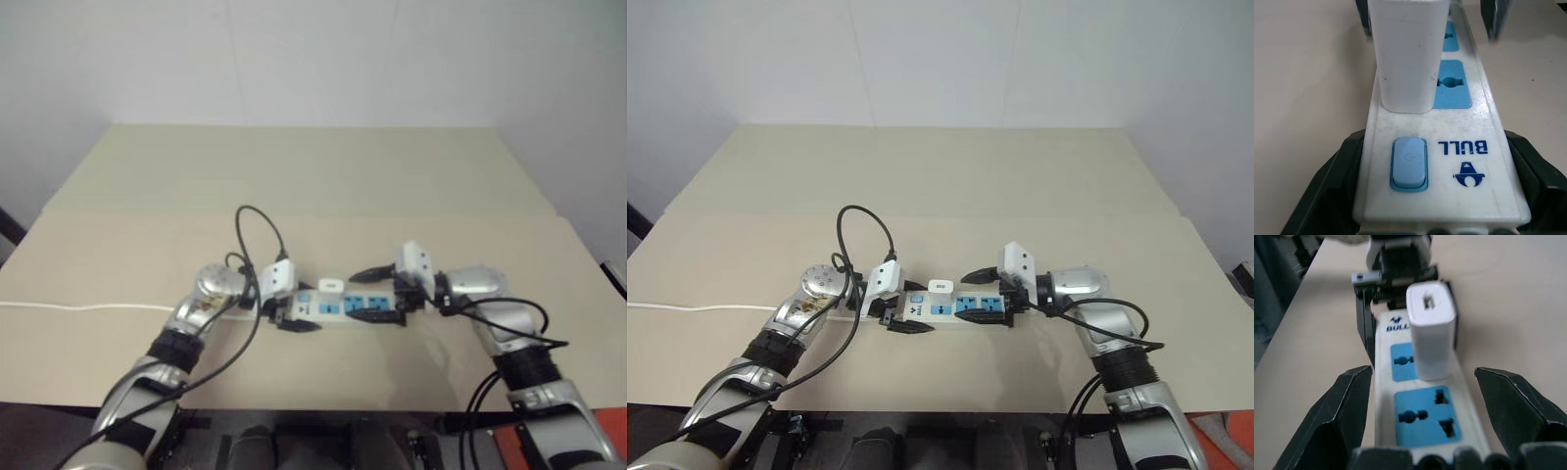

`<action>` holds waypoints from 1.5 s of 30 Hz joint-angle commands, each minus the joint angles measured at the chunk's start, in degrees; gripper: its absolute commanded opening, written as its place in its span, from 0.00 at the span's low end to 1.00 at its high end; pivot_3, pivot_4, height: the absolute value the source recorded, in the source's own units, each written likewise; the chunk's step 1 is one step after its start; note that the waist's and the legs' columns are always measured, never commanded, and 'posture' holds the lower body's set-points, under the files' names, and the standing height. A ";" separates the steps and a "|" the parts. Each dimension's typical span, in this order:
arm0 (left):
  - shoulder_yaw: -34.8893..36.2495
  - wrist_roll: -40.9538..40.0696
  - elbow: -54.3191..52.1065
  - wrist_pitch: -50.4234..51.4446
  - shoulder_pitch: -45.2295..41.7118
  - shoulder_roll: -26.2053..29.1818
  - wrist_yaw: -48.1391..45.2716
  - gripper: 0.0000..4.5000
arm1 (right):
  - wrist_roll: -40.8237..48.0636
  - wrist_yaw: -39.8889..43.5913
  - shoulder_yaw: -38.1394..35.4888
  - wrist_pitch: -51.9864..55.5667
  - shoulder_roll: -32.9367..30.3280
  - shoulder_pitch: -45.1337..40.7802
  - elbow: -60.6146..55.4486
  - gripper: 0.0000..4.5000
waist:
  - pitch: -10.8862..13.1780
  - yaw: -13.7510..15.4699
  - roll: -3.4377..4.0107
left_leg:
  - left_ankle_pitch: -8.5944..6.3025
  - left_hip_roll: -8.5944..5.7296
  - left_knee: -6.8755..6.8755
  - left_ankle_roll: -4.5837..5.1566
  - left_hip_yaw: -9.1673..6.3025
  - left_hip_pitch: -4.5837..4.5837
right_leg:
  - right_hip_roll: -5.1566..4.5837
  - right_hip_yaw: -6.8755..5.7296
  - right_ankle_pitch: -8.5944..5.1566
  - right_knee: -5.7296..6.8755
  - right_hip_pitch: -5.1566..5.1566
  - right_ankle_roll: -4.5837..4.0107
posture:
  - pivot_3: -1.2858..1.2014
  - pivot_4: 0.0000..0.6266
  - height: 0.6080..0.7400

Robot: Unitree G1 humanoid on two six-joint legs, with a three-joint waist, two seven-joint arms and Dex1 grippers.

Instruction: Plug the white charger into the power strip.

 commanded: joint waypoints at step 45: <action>26.50 -17.21 -26.85 19.94 15.49 30.24 -3.06 1.00 | 9.08 -7.57 -27.75 10.83 -19.70 20.87 -13.72 0.89 | 0.54 0.02 0.01 | -0.01 0.03 -0.12 -0.01 0.07 -0.07 | -0.03 0.05 -0.19 -0.17 -0.09 0.25 | 0.52 0.24 1.00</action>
